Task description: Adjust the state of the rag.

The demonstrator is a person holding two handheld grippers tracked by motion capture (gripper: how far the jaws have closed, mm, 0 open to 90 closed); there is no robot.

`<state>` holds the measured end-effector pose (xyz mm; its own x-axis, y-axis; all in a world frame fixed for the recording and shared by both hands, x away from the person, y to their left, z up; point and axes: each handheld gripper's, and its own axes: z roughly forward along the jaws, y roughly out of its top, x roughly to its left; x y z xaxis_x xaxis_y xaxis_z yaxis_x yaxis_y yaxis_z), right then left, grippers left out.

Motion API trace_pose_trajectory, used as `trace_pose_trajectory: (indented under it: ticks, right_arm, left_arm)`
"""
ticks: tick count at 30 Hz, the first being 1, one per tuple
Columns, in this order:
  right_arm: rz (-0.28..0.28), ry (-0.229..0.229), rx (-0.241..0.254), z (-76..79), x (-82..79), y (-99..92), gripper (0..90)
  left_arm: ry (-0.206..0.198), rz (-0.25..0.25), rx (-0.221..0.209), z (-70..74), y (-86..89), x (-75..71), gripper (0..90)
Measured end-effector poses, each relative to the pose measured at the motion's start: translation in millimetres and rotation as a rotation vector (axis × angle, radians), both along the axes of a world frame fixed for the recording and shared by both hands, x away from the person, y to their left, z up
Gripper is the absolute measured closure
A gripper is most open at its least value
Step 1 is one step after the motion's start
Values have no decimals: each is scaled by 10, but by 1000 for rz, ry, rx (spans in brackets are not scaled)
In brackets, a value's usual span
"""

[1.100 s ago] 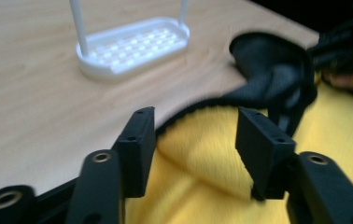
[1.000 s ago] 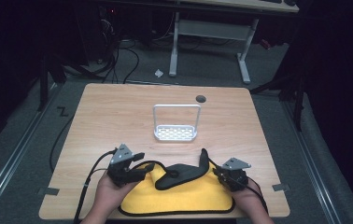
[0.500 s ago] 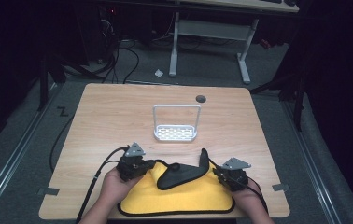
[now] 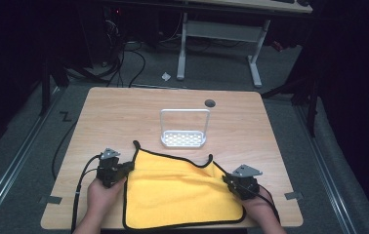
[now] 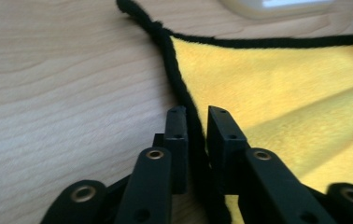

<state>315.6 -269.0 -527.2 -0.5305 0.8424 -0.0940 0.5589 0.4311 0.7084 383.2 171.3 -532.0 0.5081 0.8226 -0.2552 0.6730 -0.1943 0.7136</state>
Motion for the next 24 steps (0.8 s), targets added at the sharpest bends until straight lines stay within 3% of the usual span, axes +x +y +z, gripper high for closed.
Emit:
trace_pose_trajectory:
  ticks: [5, 7, 8, 10, 12, 15, 18, 19, 20, 22, 23, 24]
  right_arm:
    - [1, -4, -3, 0, 0, 2, 806]
    - [0, 0, -2, 8, -1, 4, 779]
    - [6, -9, -1, 19, -3, 8, 760]
    - [7, -24, -4, 41, -4, 14, 739]
    - [-10, -57, 15, 131, 57, 37, 704]
    - [-23, -64, 18, 182, 151, 72, 689]
    - [-30, -29, 24, 188, 360, 114, 662]
    - [-28, 15, 39, 150, 493, 143, 617]
    - [-28, 15, 39, 150, 493, 143, 617]
    - [-17, 67, 37, 93, 578, 196, 578]
    - [-9, 73, 19, 65, 595, 228, 573]
    - [-1, 74, 17, 44, 606, 260, 599]
  left_arm:
    - [-43, 41, 23, 71, 29, -92, 674]
    - [-57, 11, 20, 124, -23, -169, 675]
    - [-62, -39, 49, 143, -135, -241, 679]
    - [-59, -63, 52, 145, -193, -274, 684]
    - [-45, -102, 34, 144, -293, -336, 684]
    - [-42, -155, 34, 149, -416, -444, 678]
    - [-32, -190, 44, 129, -484, -512, 660]
    - [-32, -196, 58, 116, -499, -526, 658]
    - [-29, -198, 61, 105, -510, -535, 658]
    - [-31, -203, 61, 105, -514, -546, 648]
    - [-38, -199, 67, 120, -511, -554, 644]
    - [-75, -186, 62, 171, -506, -589, 630]
